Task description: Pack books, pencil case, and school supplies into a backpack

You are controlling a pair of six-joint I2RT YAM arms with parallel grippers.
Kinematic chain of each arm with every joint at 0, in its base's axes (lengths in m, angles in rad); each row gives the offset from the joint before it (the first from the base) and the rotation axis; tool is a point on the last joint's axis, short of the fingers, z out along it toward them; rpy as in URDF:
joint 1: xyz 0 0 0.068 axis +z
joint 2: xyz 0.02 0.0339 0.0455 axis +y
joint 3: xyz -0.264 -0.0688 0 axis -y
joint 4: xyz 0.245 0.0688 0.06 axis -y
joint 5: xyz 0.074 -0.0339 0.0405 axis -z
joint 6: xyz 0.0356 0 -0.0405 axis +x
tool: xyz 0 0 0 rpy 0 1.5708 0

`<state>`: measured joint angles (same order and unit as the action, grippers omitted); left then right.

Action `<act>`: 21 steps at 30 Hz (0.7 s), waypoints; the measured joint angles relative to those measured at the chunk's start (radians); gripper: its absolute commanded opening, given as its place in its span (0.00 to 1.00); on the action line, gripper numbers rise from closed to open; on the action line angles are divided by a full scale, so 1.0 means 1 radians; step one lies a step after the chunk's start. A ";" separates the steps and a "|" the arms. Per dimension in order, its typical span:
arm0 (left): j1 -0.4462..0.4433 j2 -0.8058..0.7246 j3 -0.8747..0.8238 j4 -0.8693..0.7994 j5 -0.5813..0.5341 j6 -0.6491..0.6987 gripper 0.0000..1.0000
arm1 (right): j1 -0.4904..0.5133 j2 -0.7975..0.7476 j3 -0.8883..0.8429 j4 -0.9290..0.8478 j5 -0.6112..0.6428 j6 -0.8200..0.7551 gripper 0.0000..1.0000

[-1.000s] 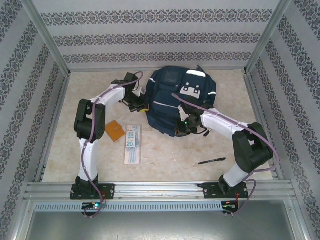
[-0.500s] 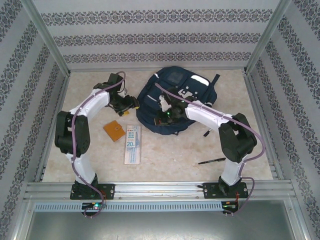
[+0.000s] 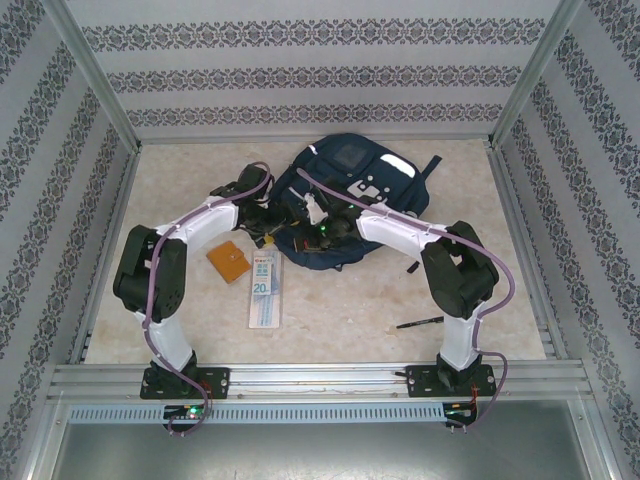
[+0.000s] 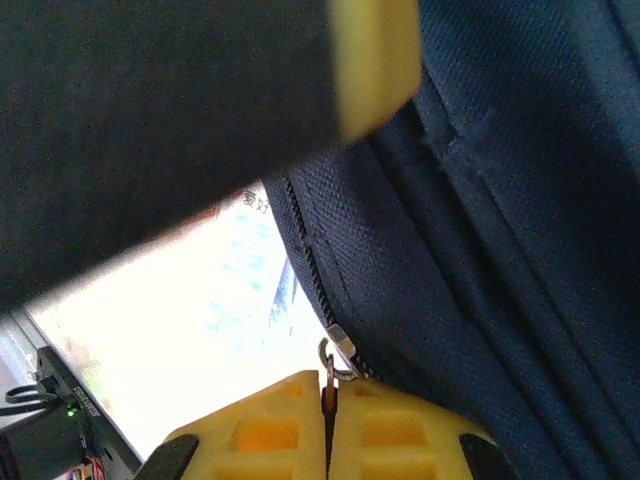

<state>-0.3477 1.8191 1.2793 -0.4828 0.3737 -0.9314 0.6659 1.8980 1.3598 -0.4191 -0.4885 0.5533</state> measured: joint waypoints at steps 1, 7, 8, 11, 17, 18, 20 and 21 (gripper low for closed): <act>0.000 0.009 0.000 0.007 -0.011 -0.006 0.68 | 0.000 0.000 -0.008 0.009 0.000 0.003 0.00; -0.009 0.114 0.076 -0.021 -0.046 0.019 0.04 | -0.005 -0.004 -0.046 0.017 0.009 0.005 0.00; -0.011 0.129 0.100 -0.040 -0.042 0.036 0.00 | -0.013 -0.008 -0.053 0.011 0.014 -0.006 0.00; -0.024 0.156 0.166 -0.069 -0.040 0.074 0.00 | -0.050 -0.045 -0.084 -0.035 0.046 -0.063 0.00; -0.043 0.214 0.292 -0.129 -0.001 0.149 0.00 | -0.141 -0.140 -0.139 -0.159 0.138 -0.205 0.00; -0.043 0.228 0.316 -0.139 0.008 0.163 0.00 | -0.164 -0.147 -0.147 -0.175 0.142 -0.220 0.00; -0.044 0.256 0.359 -0.148 0.027 0.188 0.00 | -0.205 -0.153 -0.159 -0.188 0.155 -0.246 0.00; -0.044 0.271 0.380 -0.152 0.036 0.200 0.00 | -0.221 -0.154 -0.164 -0.195 0.169 -0.254 0.00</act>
<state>-0.3920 2.0899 1.6588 -0.6350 0.4095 -0.7311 0.4446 1.7435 1.1957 -0.6136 -0.3191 0.2989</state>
